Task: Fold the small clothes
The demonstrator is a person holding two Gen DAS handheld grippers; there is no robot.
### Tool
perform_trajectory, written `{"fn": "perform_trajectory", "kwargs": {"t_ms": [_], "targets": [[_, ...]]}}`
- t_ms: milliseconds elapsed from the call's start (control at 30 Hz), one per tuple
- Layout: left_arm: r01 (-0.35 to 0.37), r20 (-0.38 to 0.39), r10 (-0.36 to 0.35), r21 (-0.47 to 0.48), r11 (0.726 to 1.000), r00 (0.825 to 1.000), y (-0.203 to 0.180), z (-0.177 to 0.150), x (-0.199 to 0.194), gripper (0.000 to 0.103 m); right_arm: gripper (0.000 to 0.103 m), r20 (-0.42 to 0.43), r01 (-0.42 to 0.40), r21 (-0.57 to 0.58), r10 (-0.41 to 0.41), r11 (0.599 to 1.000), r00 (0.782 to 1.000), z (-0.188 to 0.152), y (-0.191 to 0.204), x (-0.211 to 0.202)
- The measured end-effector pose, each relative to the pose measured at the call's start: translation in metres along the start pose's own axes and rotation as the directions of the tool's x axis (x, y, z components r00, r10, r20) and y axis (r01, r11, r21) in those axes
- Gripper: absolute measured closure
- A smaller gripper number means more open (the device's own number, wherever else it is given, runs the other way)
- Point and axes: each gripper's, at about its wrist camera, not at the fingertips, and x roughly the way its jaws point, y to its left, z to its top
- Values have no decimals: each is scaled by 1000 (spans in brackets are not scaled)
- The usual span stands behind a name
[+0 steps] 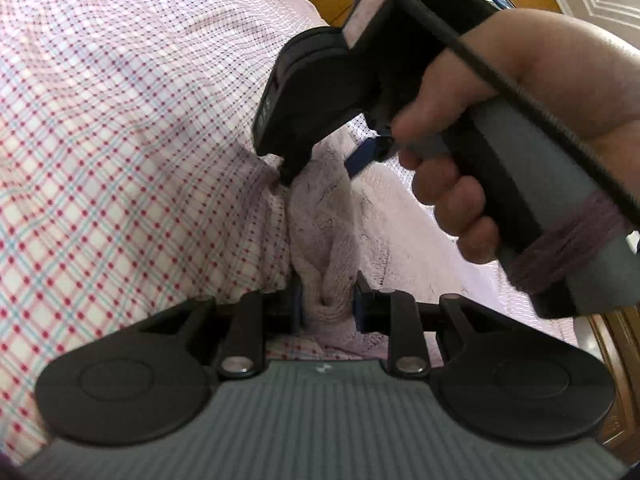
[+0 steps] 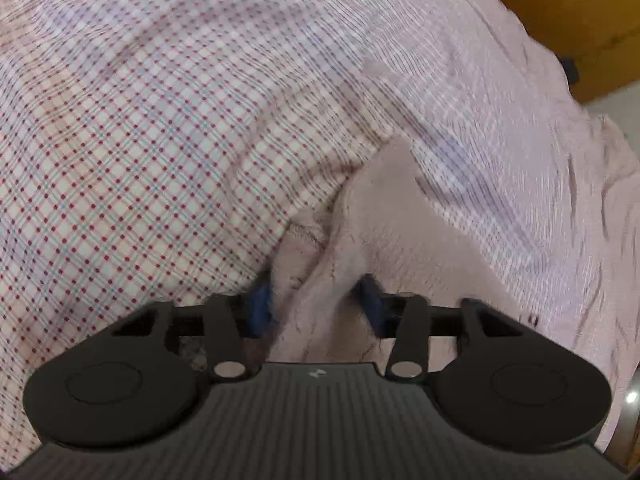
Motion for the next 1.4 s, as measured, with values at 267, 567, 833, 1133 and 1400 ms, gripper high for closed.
{"fn": "perform_trajectory", "kwargs": {"t_ms": [267,567,833,1133,1400], "targets": [[-139,52,133,145,980,990,-54,5,-2,76,82,154,-11,43,5,999,988,-19,-35,-25],[-207,126,178,273,940,976,-128,-3,-2,77,82,274,-106,84,79,991,959,-59,-118,-53],[-192,199,118,406,894,973,-179,-35,9,77,82,307,-109,150,58,983,950,-100,-178,-74],[-197,233,88,503,842,969,-220,-78,24,77,82,393,-172,194,84,966,916,-152,-231,-84],[-226,232,106,585,779,967,-243,-96,51,78,82,456,-267,252,129,930,880,-193,-268,-67]]}}
